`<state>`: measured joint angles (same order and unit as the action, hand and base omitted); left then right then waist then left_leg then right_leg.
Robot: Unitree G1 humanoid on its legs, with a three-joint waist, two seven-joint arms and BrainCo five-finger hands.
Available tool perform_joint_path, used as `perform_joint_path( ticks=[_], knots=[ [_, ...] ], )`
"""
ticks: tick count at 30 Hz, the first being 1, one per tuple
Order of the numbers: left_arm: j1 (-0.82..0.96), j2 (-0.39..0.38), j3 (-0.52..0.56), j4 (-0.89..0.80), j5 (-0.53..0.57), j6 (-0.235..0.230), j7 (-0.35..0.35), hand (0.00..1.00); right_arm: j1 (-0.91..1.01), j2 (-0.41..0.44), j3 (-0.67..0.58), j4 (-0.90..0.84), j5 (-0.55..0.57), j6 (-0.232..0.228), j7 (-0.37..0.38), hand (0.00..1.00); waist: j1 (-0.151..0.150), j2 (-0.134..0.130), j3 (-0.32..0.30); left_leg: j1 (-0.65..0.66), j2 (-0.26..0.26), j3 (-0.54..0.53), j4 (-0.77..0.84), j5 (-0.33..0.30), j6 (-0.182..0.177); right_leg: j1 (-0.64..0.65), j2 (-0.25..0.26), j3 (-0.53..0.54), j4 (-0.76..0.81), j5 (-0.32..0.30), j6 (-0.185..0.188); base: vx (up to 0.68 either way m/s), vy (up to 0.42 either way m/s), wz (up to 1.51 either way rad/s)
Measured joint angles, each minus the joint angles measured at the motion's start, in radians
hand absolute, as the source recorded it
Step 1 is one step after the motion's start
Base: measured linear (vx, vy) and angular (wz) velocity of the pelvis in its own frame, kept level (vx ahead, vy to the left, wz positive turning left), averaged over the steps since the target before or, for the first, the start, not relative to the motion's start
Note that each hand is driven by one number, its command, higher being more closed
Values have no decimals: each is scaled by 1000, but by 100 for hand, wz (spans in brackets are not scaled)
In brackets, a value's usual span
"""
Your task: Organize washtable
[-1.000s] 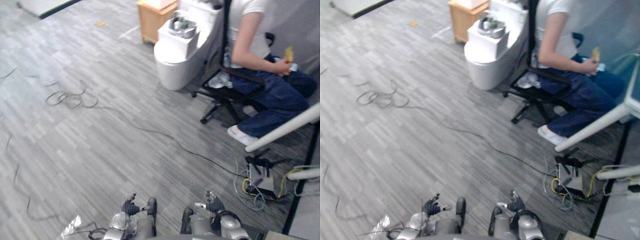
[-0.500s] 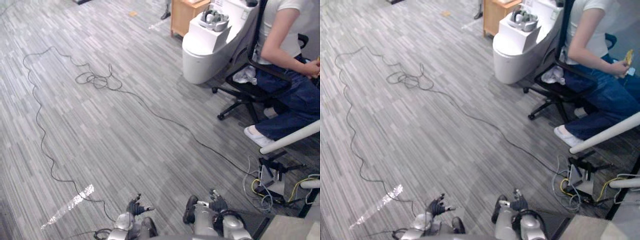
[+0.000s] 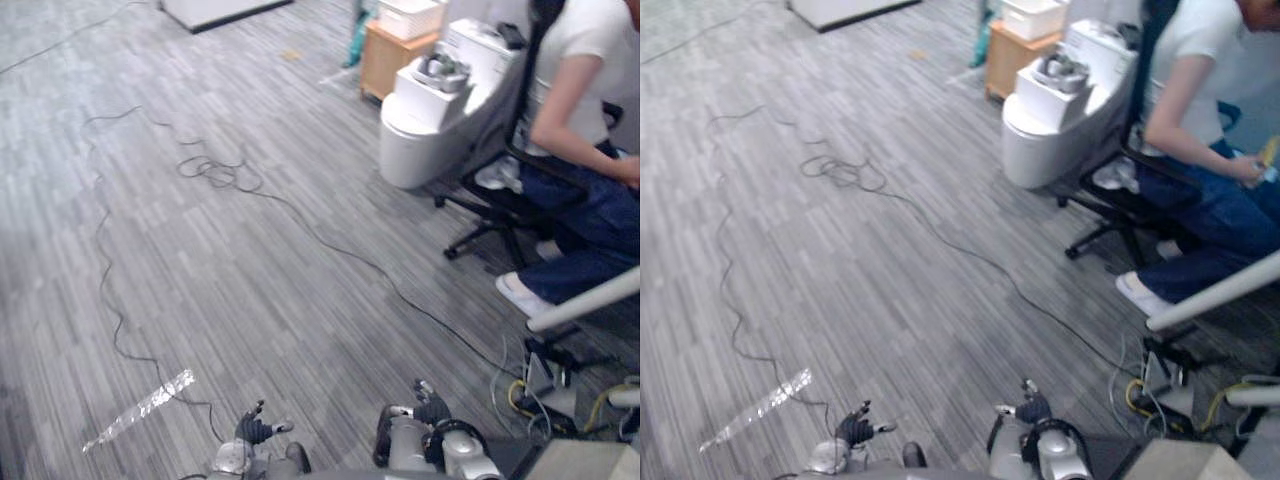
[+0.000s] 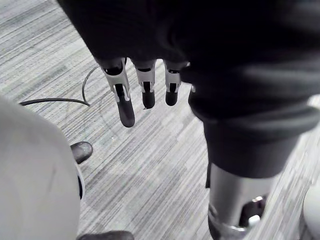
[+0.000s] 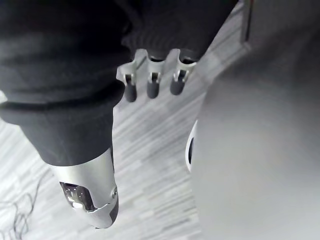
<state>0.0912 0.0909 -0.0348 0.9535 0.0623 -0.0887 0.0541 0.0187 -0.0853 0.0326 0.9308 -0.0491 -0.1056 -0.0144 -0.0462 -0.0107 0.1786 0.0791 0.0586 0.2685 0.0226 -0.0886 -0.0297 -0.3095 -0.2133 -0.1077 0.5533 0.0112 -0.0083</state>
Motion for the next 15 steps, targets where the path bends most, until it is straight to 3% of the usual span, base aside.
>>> perform_joint_path(
  ticks=[1,2,3,4,6,7,8,9,10,11,13,15],
  knots=[
    [-3,-6,1,0,0,0,2,0,5,-1,-4,-5,1,0,0,0,-2,9,2,-4,7,-35,9,-1,1,-13,25,79,32,-11,8,85,-71,169],
    [-4,-6,8,-1,0,-2,10,0,11,-2,-3,-8,0,-1,1,0,0,9,-1,-22,23,-102,29,-2,-1,-6,66,174,18,-74,52,88,-99,138],
    [-5,-2,9,0,0,-3,16,0,14,-2,-3,-7,0,0,1,0,3,4,-4,-37,25,-134,31,2,-7,-7,76,199,-1,-89,66,107,-161,179],
    [-5,9,8,-1,-2,-4,17,0,24,2,-4,-7,2,0,1,0,0,-14,-16,-71,23,-190,32,10,-20,-5,67,193,-49,-101,84,111,-296,184],
    [-6,26,10,0,-2,-3,17,0,46,15,-22,-3,9,0,1,0,-12,-55,-40,-125,10,-250,52,14,-37,19,33,145,-149,-81,84,142,-349,183],
    [-11,31,8,7,-2,-2,17,0,53,27,-55,6,10,2,0,0,-16,-75,-54,-143,31,-220,57,17,-55,54,9,99,-187,-134,127,162,-324,152],
    [-28,10,-5,20,-2,-2,15,0,49,30,-102,7,11,2,-5,0,-26,-41,-53,-154,80,-133,66,25,-67,67,8,25,-195,-136,114,191,-365,139],
    [-36,-7,-11,21,-2,-2,13,0,49,23,-125,6,11,1,-5,0,-33,-27,-51,-158,101,-93,65,32,-78,72,5,-3,-192,-138,111,134,-185,125],
    [-49,-39,-28,21,-2,-3,12,0,53,3,-155,6,20,2,-5,0,-44,-2,-48,-155,118,-14,53,69,-117,89,2,-48,-192,-138,110,120,-105,112],
    [-57,-54,-54,20,-2,-4,10,0,61,-13,-177,7,22,4,-7,0,-52,23,-49,-132,136,75,31,105,-133,113,2,-87,-193,-140,107,113,-58,97],
    [-80,-44,-71,19,0,-8,12,0,65,-13,-183,6,30,5,-10,0,-51,23,-50,-103,132,129,-13,141,-114,137,-5,-106,-204,-140,107,60,5,46],
    [-89,-11,-72,18,12,-9,12,0,67,2,-175,7,29,6,-8,0,-47,2,-55,-86,123,135,-28,148,-108,166,0,-107,-242,-139,110,25,11,12]
  ],
)
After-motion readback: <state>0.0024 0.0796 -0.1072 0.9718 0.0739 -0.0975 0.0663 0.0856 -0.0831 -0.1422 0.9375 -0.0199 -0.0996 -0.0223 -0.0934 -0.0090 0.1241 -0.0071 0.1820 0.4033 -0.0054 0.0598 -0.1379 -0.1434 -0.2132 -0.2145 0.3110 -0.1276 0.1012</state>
